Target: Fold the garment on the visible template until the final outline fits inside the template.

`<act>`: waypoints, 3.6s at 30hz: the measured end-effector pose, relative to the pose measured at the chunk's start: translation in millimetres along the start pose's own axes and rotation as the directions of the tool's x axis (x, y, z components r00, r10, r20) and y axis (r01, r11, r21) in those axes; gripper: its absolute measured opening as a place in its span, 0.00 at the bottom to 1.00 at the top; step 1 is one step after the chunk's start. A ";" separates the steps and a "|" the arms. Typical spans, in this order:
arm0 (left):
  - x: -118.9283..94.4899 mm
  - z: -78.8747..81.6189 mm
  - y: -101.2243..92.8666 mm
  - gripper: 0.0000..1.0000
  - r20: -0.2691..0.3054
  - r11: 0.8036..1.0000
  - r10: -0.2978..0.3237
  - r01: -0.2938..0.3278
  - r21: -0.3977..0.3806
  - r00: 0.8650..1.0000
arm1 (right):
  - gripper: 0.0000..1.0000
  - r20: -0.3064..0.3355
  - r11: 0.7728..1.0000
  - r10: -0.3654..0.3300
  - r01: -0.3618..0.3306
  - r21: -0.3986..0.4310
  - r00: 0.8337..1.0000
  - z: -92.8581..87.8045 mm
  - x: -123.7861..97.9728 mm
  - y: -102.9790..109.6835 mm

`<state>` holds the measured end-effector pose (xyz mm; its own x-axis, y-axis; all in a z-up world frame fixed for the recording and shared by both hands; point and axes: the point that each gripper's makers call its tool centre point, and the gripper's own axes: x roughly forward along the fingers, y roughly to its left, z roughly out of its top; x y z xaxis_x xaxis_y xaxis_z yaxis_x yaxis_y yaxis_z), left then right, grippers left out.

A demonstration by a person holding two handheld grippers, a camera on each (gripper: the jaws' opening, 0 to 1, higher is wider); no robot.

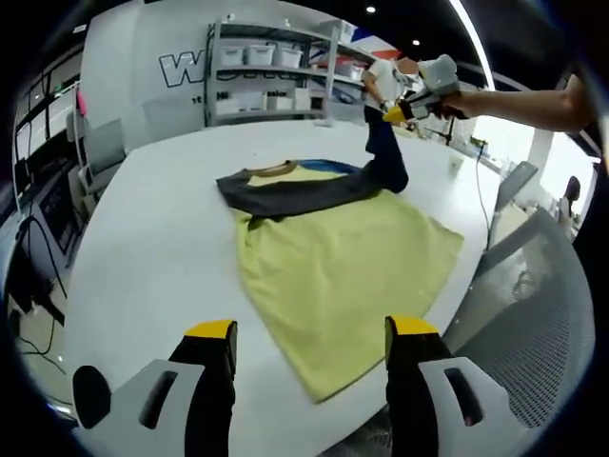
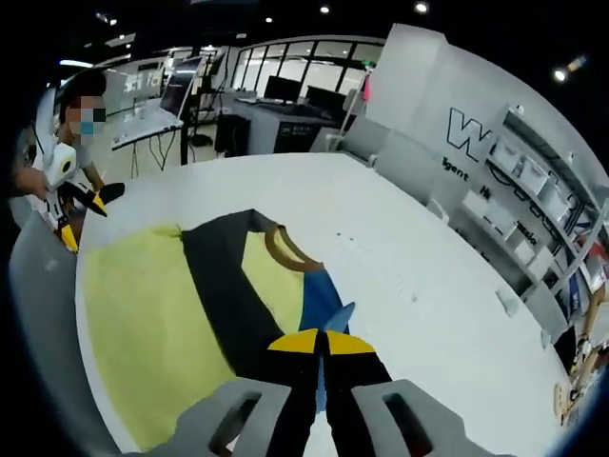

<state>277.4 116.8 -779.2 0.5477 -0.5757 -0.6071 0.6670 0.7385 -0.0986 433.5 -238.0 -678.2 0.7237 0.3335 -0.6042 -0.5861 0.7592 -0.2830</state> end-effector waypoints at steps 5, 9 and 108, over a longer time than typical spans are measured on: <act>-3.2 -1.4 2.3 0.67 0.003 1.000 0.006 -0.006 -0.003 1.000 | 0.00 0.042 1.000 0.026 -0.025 -0.019 0.999 22.0 7.0 10.0; -5.6 -1.4 5.8 0.67 0.007 1.000 0.018 -0.018 -0.007 1.000 | 0.00 0.063 0.998 0.049 -0.047 -0.035 0.997 35.4 13.2 18.2; -12.6 -10.6 30.6 0.70 -0.060 0.997 0.071 -0.069 0.039 0.996 | 0.00 0.094 0.928 0.353 -0.335 -0.164 0.931 109.0 155.8 161.2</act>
<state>285.5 150.3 -783.0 0.5627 -0.4995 -0.6587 0.6469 0.7622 -0.0254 491.5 -2.7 -736.7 0.5011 0.6312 -0.5920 -0.8462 0.5007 -0.1824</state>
